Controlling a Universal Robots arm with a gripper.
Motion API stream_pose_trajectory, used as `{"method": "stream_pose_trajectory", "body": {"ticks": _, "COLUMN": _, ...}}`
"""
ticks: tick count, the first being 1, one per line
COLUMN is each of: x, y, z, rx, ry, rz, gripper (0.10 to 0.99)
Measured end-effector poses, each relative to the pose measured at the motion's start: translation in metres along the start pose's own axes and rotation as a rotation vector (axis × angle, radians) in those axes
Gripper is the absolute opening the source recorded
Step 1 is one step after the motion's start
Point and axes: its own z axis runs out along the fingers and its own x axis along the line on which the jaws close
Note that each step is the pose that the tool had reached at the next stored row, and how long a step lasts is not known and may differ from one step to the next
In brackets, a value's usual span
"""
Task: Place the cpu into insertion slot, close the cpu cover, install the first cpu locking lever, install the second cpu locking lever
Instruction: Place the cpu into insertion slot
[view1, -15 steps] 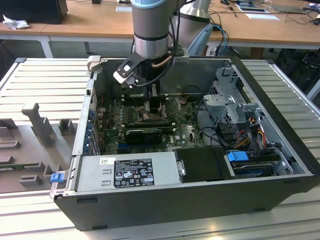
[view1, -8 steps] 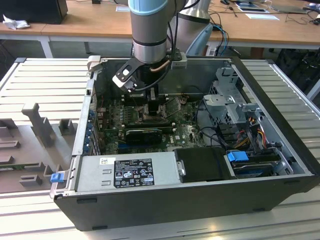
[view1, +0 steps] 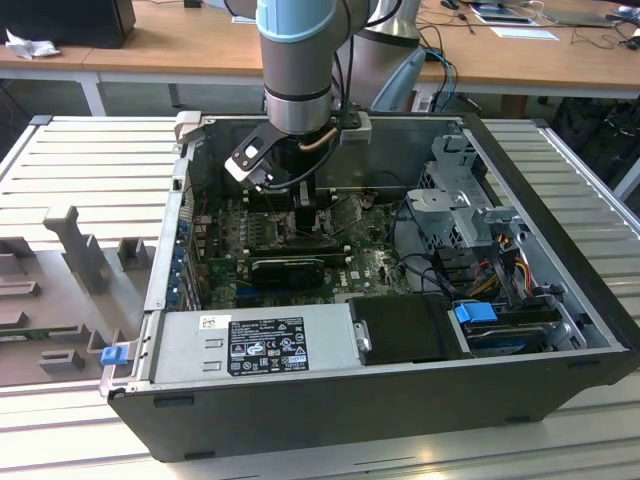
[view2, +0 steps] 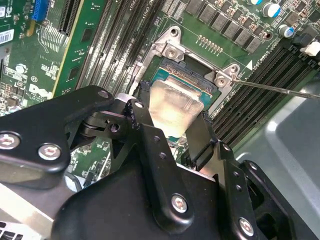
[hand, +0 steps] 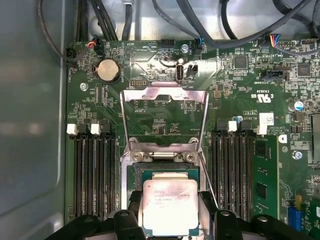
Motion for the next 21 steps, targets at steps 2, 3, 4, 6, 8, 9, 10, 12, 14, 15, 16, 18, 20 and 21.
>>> {"method": "stream_pose_trajectory", "body": {"ticks": 2, "x": 0.0008, "y": -0.0002, "z": 0.0024, "rx": 0.0, "ry": 0.0, "rz": 0.0, "gripper": 0.533}}
{"method": "stream_pose_trajectory", "body": {"ticks": 3, "x": 0.0008, "y": -0.0006, "z": 0.0044, "rx": 0.0, "ry": 0.0, "rz": 0.0, "gripper": 0.533}}
{"method": "stream_pose_trajectory", "body": {"ticks": 4, "x": 0.0014, "y": -0.0008, "z": 0.0065, "rx": 0.0, "ry": -0.0001, "rz": 0.0, "gripper": 0.533}}
{"method": "stream_pose_trajectory", "body": {"ticks": 6, "x": 0.0026, "y": -0.0009, "z": 0.0089, "rx": 0.001, "ry": -0.0001, "rz": 0.0, "gripper": 0.533}}
{"method": "stream_pose_trajectory", "body": {"ticks": 8, "x": 0.0035, "y": -0.0011, "z": 0.0103, "rx": 0.001, "ry": 0.0, "rz": 0.0, "gripper": 0.533}}
{"method": "stream_pose_trajectory", "body": {"ticks": 9, "x": 0.0037, "y": -0.0012, "z": 0.011, "rx": 0.001, "ry": 0.0001, "rz": 0.0, "gripper": 0.533}}
{"method": "stream_pose_trajectory", "body": {"ticks": 10, "x": 0.0038, "y": -0.0013, "z": 0.0123, "rx": 0.001, "ry": 0.0, "rz": -0.001, "gripper": 0.533}}
{"method": "stream_pose_trajectory", "body": {"ticks": 12, "x": 0.0041, "y": -0.0014, "z": 0.014, "rx": 0.001, "ry": 0.0001, "rz": -0.001, "gripper": 0.533}}
{"method": "stream_pose_trajectory", "body": {"ticks": 14, "x": 0.004, "y": -0.0015, "z": 0.0143, "rx": 0.001, "ry": -0.0003, "rz": -0.001, "gripper": 0.533}}
{"method": "stream_pose_trajectory", "body": {"ticks": 15, "x": 0.004, "y": -0.0015, "z": 0.0145, "rx": 0.001, "ry": 0.0001, "rz": -0.001, "gripper": 0.533}}
{"method": "stream_pose_trajectory", "body": {"ticks": 16, "x": 0.004, "y": -0.0015, "z": 0.0146, "rx": 0.001, "ry": 0.0, "rz": -0.001, "gripper": 0.533}}
{"method": "stream_pose_trajectory", "body": {"ticks": 18, "x": 0.004, "y": -0.0015, "z": 0.0148, "rx": 0.001, "ry": -0.0001, "rz": -0.001, "gripper": 0.533}}
{"method": "stream_pose_trajectory", "body": {"ticks": 20, "x": 0.004, "y": -0.0015, "z": 0.0149, "rx": 0.001, "ry": 0.0, "rz": -0.001, "gripper": 0.608}}
{"method": "stream_pose_trajectory", "body": {"ticks": 21, "x": 0.004, "y": -0.0015, "z": 0.0149, "rx": 0.001, "ry": 0.0, "rz": -0.001, "gripper": 0.608}}
